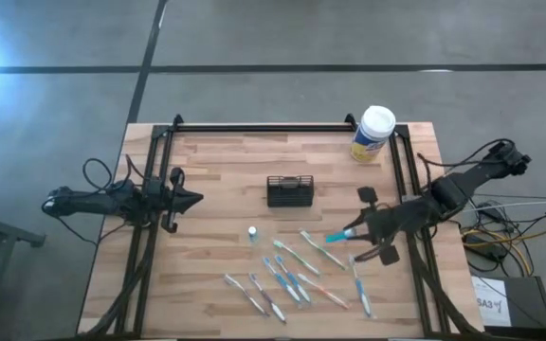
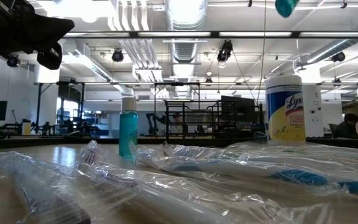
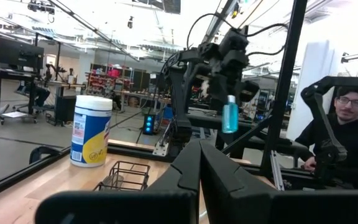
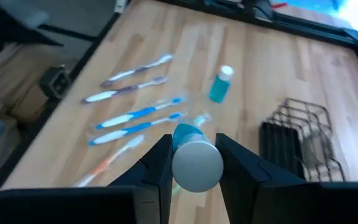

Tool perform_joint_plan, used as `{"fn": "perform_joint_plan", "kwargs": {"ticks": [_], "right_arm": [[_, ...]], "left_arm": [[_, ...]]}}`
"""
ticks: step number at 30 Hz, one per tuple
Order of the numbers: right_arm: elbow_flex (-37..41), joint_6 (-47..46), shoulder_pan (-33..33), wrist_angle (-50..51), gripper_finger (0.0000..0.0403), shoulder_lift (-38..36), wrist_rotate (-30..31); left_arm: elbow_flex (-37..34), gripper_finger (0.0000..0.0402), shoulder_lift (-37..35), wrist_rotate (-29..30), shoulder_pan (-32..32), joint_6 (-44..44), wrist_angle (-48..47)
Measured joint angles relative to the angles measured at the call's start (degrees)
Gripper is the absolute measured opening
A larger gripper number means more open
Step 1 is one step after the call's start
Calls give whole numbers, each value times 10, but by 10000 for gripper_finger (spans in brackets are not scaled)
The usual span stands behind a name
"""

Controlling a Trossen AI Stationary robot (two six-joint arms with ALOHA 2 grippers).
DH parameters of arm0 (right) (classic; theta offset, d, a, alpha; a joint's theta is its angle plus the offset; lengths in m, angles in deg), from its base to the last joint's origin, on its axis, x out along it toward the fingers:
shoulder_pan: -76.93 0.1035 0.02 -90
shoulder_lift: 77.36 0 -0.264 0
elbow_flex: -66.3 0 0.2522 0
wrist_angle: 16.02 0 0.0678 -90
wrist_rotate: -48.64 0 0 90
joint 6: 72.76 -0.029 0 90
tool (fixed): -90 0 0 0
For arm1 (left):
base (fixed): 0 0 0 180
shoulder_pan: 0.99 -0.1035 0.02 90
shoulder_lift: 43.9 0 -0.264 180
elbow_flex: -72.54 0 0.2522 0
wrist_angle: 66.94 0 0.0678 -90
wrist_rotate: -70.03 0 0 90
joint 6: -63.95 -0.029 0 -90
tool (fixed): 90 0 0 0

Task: Pick & Place toothbrushing station
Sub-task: Put the right mouthwash bottle into the wire organizer

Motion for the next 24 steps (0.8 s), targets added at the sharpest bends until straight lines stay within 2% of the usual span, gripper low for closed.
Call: {"fn": "perform_joint_plan", "kwargs": {"ticks": [6,11,17,24], "right_arm": [[59,-41,-39,-19,89,-55,51],[73,-54,-95,-62,89,-51,66],[29,-55,-178,-53,89,7,7],[-84,-28,-255,6,89,123,-37]], "left_arm": [[0,7,0,0,0,-8,-4],[0,7,0,0,0,-8,-11],[0,7,0,0,0,-9,-19],[0,7,0,0,0,-9,-42]]}}
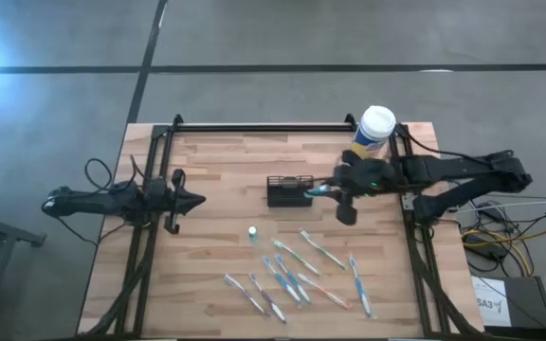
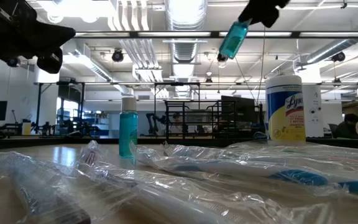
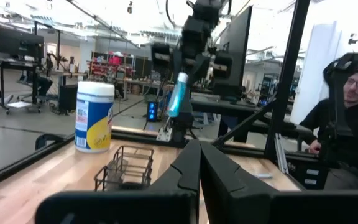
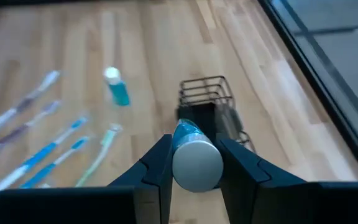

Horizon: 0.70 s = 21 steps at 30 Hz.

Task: Pick & Place toothbrushing station
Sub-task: Put the right mouthwash bottle into the wire organizer

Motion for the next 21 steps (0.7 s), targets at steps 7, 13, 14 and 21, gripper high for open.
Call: {"fn": "perform_joint_plan", "kwargs": {"ticks": [7,13,14,21], "right_arm": [[-139,6,-52,93,89,144,-1],[-204,25,-74,122,92,237,-21],[-211,28,-77,123,92,249,-30],[-260,38,-84,126,93,311,-44]], "left_arm": [[0,7,0,0,0,5,-12],[0,7,0,0,0,5,-12],[0,7,0,0,0,5,-12],[0,7,0,0,0,6,-16]]}}
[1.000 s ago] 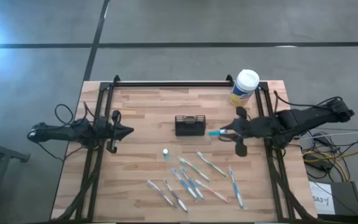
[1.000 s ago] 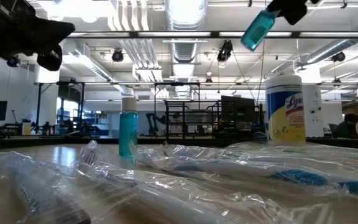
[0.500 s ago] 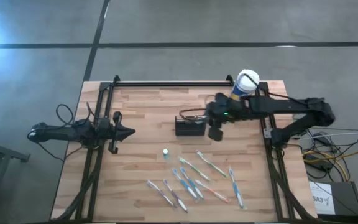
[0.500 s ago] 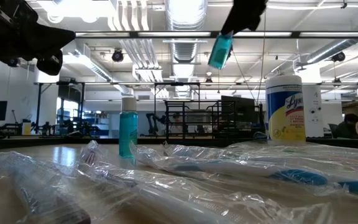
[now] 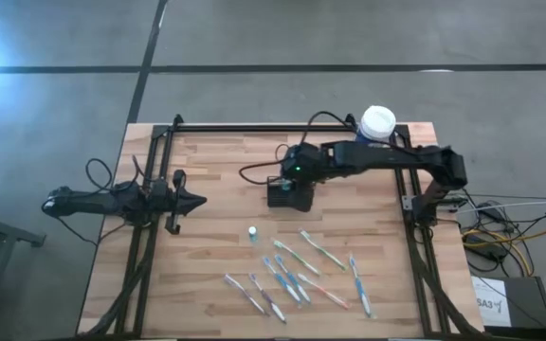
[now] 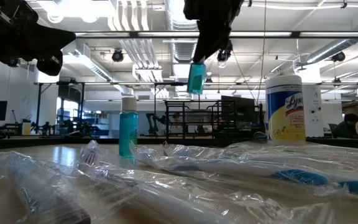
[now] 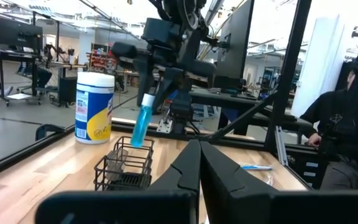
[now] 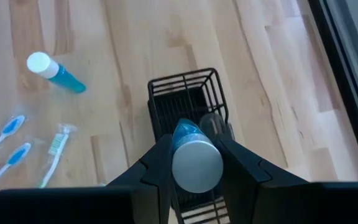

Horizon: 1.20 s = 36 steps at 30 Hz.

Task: Pick & Place toothbrushing station
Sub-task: Put the right mouthwash bottle into the wire organizer

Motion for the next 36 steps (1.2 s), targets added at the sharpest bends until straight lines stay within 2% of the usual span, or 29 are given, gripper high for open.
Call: {"fn": "perform_joint_plan", "kwargs": {"ticks": [10,30,36], "right_arm": [[-42,-62,-3,59,95,39,0],[-41,-67,-9,32,95,94,-9],[-40,-63,-8,22,95,133,-13]], "left_arm": [[0,7,1,0,0,3,0],[0,7,2,0,0,15,-4],[0,7,2,0,0,18,-4]]}}
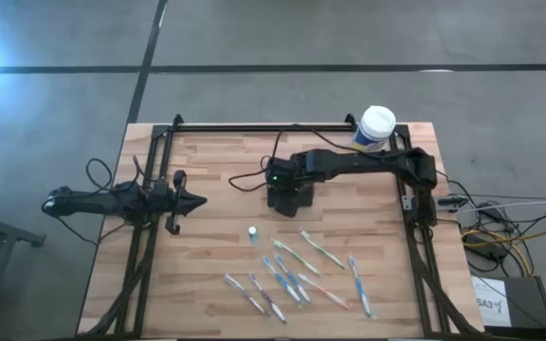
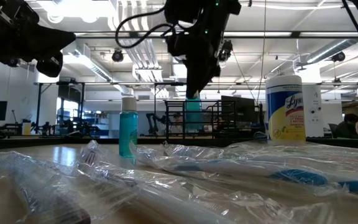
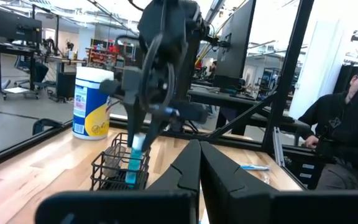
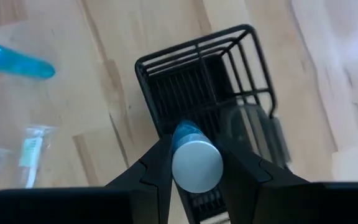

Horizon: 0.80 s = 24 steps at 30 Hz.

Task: Pick & Place toothbrushing station
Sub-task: Put the right mouthwash bottle into the wire organizer

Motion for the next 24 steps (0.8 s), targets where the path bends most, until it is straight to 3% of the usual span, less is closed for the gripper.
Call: {"fn": "perform_joint_plan", "kwargs": {"ticks": [24], "right_arm": [[4,-1,-1,-22,95,30,-6]], "left_arm": [[0,7,3,0,0,9,-10]]}}
